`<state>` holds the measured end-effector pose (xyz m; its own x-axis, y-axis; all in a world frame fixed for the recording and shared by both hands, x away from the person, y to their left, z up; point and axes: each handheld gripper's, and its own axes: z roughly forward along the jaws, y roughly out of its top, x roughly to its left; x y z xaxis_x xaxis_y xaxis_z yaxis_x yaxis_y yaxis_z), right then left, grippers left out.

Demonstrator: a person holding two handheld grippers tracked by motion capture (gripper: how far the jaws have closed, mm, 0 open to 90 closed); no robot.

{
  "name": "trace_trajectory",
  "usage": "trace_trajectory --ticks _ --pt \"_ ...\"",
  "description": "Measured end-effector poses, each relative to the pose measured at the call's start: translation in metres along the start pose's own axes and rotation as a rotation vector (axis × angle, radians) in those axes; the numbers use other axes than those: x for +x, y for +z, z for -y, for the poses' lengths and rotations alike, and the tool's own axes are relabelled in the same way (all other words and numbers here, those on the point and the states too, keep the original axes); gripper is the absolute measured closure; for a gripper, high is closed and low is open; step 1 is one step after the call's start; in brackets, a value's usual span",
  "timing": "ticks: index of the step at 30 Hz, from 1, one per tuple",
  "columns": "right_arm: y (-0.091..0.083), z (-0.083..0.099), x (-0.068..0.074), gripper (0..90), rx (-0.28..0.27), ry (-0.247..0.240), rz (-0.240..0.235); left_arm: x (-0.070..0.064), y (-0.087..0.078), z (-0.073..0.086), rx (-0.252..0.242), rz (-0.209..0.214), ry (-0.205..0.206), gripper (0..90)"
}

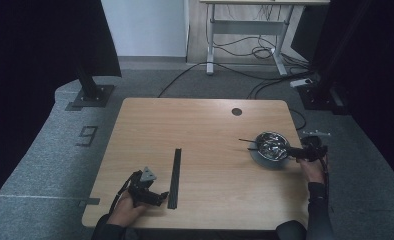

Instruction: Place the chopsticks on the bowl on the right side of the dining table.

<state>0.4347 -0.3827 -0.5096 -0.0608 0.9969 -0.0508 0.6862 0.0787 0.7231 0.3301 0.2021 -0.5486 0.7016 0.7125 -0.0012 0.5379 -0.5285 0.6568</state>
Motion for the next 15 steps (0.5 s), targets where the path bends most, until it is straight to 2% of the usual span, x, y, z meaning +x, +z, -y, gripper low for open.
trace_trajectory --ticks 5,9,13,15 --pt "0.003 -0.001 -0.003 2.6 0.000 0.006 0.002 0.000 0.000 0.000 0.000 0.000 0.000 0.0" --pt "-0.002 -0.004 -0.001 2.6 -0.021 -0.007 0.012 0.000 0.000 0.000 0.000 0.000 0.000 0.0" --pt "-0.008 -0.012 0.007 0.0 -0.053 -0.029 0.011 0.000 0.000 0.000 0.000 0.000 0.000 0.0" --pt "-0.009 -0.016 0.014 0.0 -0.072 -0.046 -0.015 0.000 0.000 0.000 0.000 0.000 0.000 0.0"
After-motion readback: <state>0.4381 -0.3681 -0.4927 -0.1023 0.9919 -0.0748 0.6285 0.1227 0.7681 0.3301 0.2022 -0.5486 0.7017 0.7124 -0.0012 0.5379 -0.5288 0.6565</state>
